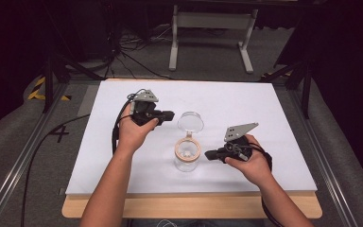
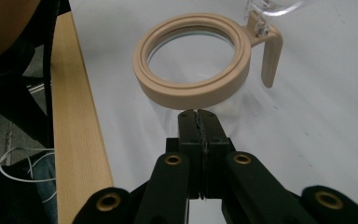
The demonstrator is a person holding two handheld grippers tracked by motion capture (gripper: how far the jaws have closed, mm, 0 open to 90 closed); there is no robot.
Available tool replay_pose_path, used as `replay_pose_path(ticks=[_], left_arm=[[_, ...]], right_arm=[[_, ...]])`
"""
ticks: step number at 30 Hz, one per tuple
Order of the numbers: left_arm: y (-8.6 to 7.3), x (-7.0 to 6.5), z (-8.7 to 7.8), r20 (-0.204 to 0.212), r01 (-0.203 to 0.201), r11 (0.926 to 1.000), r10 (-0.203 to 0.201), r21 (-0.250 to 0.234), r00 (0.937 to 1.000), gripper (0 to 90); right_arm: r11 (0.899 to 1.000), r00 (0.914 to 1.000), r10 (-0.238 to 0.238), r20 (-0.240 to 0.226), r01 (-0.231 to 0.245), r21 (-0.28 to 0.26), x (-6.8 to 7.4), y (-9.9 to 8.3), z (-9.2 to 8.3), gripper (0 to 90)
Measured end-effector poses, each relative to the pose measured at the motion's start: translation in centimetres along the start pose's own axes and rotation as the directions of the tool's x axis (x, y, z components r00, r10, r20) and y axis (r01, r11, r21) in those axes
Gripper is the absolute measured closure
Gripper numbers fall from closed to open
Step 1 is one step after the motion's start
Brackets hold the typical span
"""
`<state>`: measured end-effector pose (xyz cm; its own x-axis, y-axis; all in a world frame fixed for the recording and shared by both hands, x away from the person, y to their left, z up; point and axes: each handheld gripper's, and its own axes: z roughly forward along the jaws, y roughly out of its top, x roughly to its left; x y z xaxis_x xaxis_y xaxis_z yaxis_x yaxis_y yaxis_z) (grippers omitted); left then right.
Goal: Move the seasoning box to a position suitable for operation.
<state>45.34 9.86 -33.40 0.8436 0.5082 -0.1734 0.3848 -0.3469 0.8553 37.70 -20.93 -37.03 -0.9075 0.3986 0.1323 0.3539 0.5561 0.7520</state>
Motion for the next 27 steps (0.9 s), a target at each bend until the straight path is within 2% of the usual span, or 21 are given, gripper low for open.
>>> replay_pose_path(ticks=[3,5,11,13,18,27], left_arm=[[0.2,0.1,0.6,-0.012,-0.013,0.9999,0.012,-0.009,0.9998,86.2],[0.3,0.3,1.1,-0.014,-0.002,0.9999,0.002,-0.012,0.9999,86.5],[0.3,0.6,2.1,0.006,0.008,1.0000,-0.008,-0.005,0.9999,86.7],[0.4,0.7,2.3,0.014,0.015,0.9998,-0.015,-0.014,0.9998,86.7],[0.7,0.7,2.6,0.033,-0.005,1.0000,0.005,-0.002,0.9994,86.6],[0.8,0.4,2.5,0.066,-0.015,0.9999,0.015,0.000,0.9977,86.2]], right_arm=[[1.000,0.9999,0.006,-0.012,-0.006,-0.019,0.4,0.3,0.0,90.0],[1.000,0.9998,0.005,-0.019,-0.005,-0.030,0.7,0.4,0.2,90.0],[0.998,0.9997,0.004,-0.024,-0.005,-0.059,1.1,1.1,0.8,90.0],[0.996,0.9996,0.017,-0.024,-0.019,-0.083,1.0,1.4,0.8,90.0],[0.996,0.9995,0.028,-0.015,-0.029,-0.085,1.1,1.5,0.8,90.0],[0.997,0.9997,0.026,-0.002,-0.026,-0.079,1.1,1.8,0.3,90.0]])
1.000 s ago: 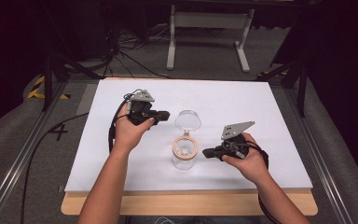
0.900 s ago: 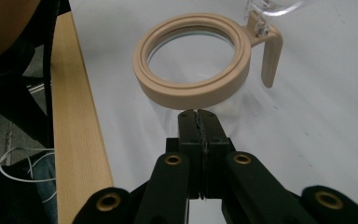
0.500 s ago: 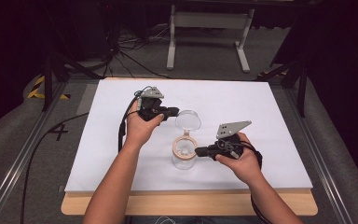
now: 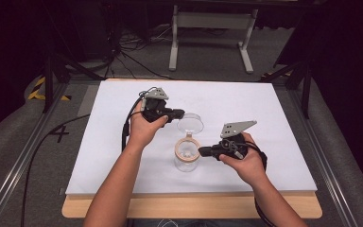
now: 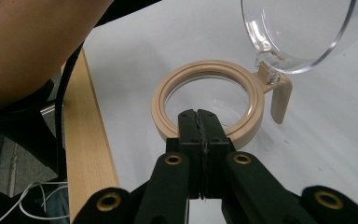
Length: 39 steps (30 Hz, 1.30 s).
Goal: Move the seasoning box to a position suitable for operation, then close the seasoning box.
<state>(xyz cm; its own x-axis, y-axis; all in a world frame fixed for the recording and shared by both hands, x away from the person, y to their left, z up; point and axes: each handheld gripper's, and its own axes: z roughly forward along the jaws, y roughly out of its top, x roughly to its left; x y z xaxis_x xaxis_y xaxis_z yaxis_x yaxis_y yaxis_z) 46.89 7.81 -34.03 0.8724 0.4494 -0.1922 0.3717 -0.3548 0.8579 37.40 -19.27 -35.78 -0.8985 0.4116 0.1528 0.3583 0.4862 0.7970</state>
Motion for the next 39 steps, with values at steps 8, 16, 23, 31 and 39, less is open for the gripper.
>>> replay_pose_path(ticks=[8,16,23,31,39], left_arm=[[0.2,-0.4,-0.1,-0.006,-0.017,0.9998,0.017,-0.009,0.9998,85.4],[0.3,-1.2,-0.8,0.003,-0.033,0.9995,0.033,-0.004,0.9995,84.8],[0.6,-1.9,-2.3,0.029,-0.055,0.9985,0.055,-0.004,0.9981,85.1],[0.6,-2.3,-3.4,0.018,-0.055,0.9985,0.055,0.000,0.9983,84.7],[0.3,-2.7,-4.5,-0.014,-0.074,0.9965,0.075,0.037,0.9971,83.4]], right_arm=[[1.000,0.9999,0.011,-0.005,-0.011,-0.014,-0.1,0.1,0.2,90.0],[0.997,0.9991,0.043,-0.005,-0.043,-0.070,-0.7,0.4,0.5,90.0],[0.995,0.9985,0.054,-0.009,-0.054,-0.085,-0.8,0.6,0.7,90.0],[0.997,0.9991,0.039,-0.018,-0.040,-0.070,-0.5,0.7,0.9,90.0],[0.999,0.9997,-0.004,-0.023,0.003,-0.036,0.4,0.9,0.6,90.0]])
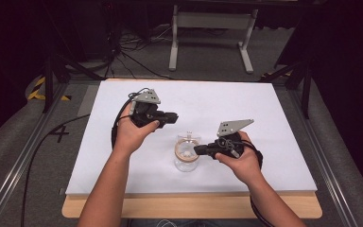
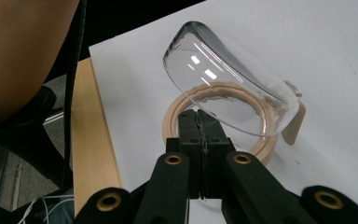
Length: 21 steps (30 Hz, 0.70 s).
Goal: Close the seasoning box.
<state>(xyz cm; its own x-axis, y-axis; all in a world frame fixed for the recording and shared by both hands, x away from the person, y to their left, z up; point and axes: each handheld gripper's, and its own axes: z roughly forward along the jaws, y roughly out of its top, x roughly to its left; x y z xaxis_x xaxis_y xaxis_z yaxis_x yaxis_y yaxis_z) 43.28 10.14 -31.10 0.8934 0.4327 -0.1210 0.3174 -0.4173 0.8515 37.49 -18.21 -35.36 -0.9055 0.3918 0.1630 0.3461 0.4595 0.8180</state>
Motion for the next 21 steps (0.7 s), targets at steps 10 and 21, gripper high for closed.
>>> replay_pose_path(ticks=[10,21], left_arm=[[-0.5,-0.3,-1.5,-0.023,-0.016,0.9930,0.019,0.117,0.9995,82.2],[-0.5,-0.6,-2.1,-0.006,-0.022,0.9841,0.023,0.176,0.9997,82.6]], right_arm=[[0.999,1.0000,-0.006,-0.008,0.006,0.047,0.2,-0.4,-0.1,90.0],[0.997,0.9998,0.004,-0.017,-0.002,0.083,0.2,-1.2,0.1,90.0]])
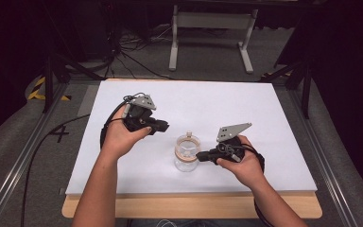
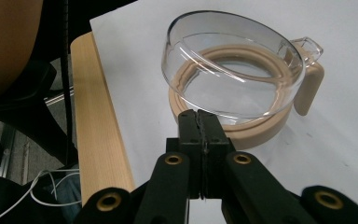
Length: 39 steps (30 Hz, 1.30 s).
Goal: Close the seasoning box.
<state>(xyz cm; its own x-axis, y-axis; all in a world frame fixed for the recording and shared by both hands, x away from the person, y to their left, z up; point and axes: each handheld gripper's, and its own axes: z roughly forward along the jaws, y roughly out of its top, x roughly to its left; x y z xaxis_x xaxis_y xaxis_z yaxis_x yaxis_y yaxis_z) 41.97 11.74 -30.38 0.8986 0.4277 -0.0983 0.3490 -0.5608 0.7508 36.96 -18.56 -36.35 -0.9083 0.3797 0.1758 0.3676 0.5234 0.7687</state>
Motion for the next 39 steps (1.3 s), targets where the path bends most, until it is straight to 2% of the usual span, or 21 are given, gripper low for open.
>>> replay_pose_path(ticks=[5,11,16,24,25,30,36,39], left_arm=[[-0.1,0.1,-0.1,0.001,0.011,0.9999,-0.011,-0.012,0.9999,82.9],[-0.2,0.2,-0.2,0.006,0.010,0.9999,-0.010,0.004,0.9999,82.9],[-0.3,0.2,-0.1,0.003,0.015,0.9999,-0.015,-0.004,0.9999,82.3],[-0.8,0.2,-0.5,0.007,0.031,0.9995,-0.031,0.010,0.9995,79.8],[-1.0,0.2,-0.8,0.012,0.042,0.9991,-0.042,0.004,0.9990,79.0],[-1.5,0.3,-1.2,0.011,0.059,0.9982,-0.059,-0.010,0.9982,76.9],[-2.2,0.6,-1.9,0.001,0.080,0.9968,-0.080,-0.008,0.9968,75.4],[-2.6,0.8,-1.9,-0.016,0.095,0.9955,-0.095,-0.003,0.9954,75.1]], right_arm=[[1.000,1.0000,-0.003,-0.003,0.003,0.013,0.1,-0.2,0.1,90.0],[1.000,1.0000,-0.002,-0.001,0.002,0.014,0.2,-0.4,0.0,90.0],[1.000,1.0000,0.000,0.002,0.000,0.017,0.1,-0.5,-0.2,90.0],[1.000,0.9996,-0.013,0.024,0.013,-0.002,-0.6,0.6,-1.7,89.5],[1.000,0.9992,-0.017,0.036,0.018,-0.006,-1.0,1.0,-2.3,86.1],[1.000,0.9975,-0.016,0.069,0.017,-0.022,-2.1,1.7,-3.8,84.2],[0.999,0.9925,0.008,0.122,-0.002,-0.054,-3.9,2.1,-6.1,81.5],[0.998,0.9866,0.031,0.160,-0.021,-0.060,-5.2,1.8,-7.6,80.9]])
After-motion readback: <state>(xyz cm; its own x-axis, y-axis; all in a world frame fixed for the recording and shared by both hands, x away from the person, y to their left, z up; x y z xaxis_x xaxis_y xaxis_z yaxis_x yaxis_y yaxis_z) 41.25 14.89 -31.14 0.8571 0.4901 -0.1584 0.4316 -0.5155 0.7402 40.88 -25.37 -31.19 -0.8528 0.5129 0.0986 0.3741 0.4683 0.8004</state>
